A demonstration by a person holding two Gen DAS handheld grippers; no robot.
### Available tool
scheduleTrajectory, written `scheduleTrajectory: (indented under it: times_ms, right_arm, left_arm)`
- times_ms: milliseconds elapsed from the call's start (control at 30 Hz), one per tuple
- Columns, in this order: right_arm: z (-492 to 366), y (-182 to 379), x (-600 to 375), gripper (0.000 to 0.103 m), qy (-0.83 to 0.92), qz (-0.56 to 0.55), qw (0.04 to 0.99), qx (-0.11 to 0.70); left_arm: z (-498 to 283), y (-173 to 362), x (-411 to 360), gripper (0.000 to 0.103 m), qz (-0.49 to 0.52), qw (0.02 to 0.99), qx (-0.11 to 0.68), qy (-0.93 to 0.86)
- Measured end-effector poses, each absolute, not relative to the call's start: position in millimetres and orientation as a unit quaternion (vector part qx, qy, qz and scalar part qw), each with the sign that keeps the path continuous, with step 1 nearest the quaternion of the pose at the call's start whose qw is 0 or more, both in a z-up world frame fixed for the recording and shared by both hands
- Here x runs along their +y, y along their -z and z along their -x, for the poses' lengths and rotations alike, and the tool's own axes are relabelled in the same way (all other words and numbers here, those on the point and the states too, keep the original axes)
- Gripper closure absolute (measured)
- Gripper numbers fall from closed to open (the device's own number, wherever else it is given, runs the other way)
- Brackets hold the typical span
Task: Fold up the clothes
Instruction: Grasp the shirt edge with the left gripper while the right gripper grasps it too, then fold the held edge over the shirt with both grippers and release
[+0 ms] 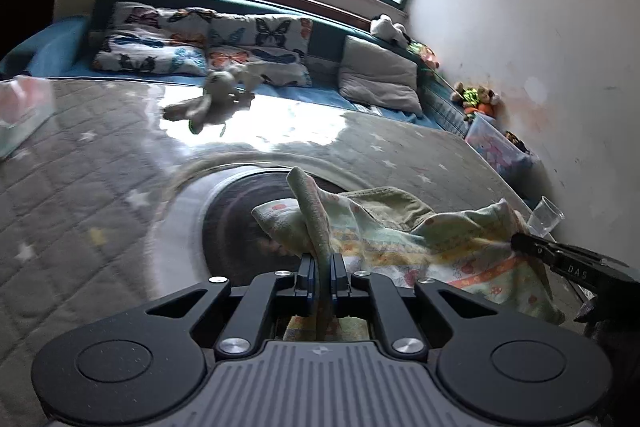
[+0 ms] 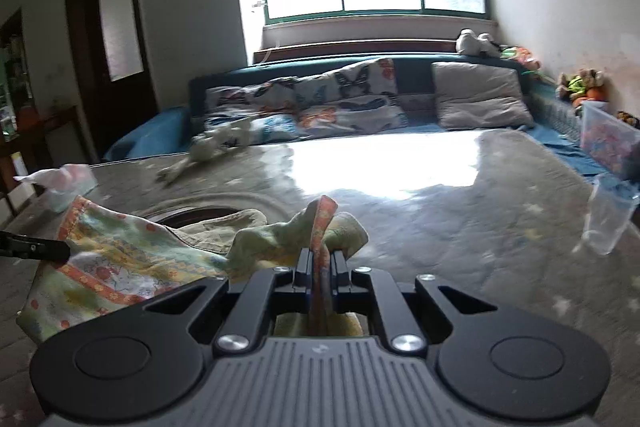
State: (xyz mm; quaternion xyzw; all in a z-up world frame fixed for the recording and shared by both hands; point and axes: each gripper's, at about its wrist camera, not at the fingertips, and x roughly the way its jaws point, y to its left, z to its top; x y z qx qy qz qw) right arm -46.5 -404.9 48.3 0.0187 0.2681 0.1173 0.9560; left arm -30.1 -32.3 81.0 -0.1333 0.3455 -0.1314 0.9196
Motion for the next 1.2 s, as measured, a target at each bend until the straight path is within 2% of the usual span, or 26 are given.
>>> scheduleTrajectory:
  times_ms: [267, 433, 667, 967, 1067, 1133, 1200]
  right_arm:
    - [28, -49, -453, 0.096, -0.068, -0.024, 0.962, 0.263]
    - [27, -48, -486, 0.103, -0.032, -0.031, 0.965, 0.259]
    - [28, -29, -520, 0.100, -0.008, -0.054, 0.957, 0.285]
    - [22, -12, -493, 0.098, -0.045, -0.051, 0.950, 0.306]
    - [19, -12, -484, 0.091, -0.055, -0.046, 0.948, 0.309]
    - [18, -11, -479, 0.079, -0.057, -0.042, 0.948, 0.310]
    - [17, -10, -478, 0.078, -0.055, -0.044, 0.948, 0.311]
  left_arm:
    - [-10, -80, -82, 0.095, 0.125, 0.911, 0.358, 0.161]
    - [-25, -76, -112, 0.095, 0.106, 0.908, 0.365, 0.176]
    - [-32, -63, -115, 0.095, 0.093, 0.905, 0.384, 0.158]
    - [-38, -48, -113, 0.094, 0.080, 0.900, 0.407, 0.130]
    - [-38, -47, -113, 0.094, 0.079, 0.900, 0.409, 0.128]
    - [-39, -45, -113, 0.094, 0.075, 0.900, 0.411, 0.126]
    - [-40, -44, -113, 0.090, 0.070, 0.899, 0.415, 0.122]
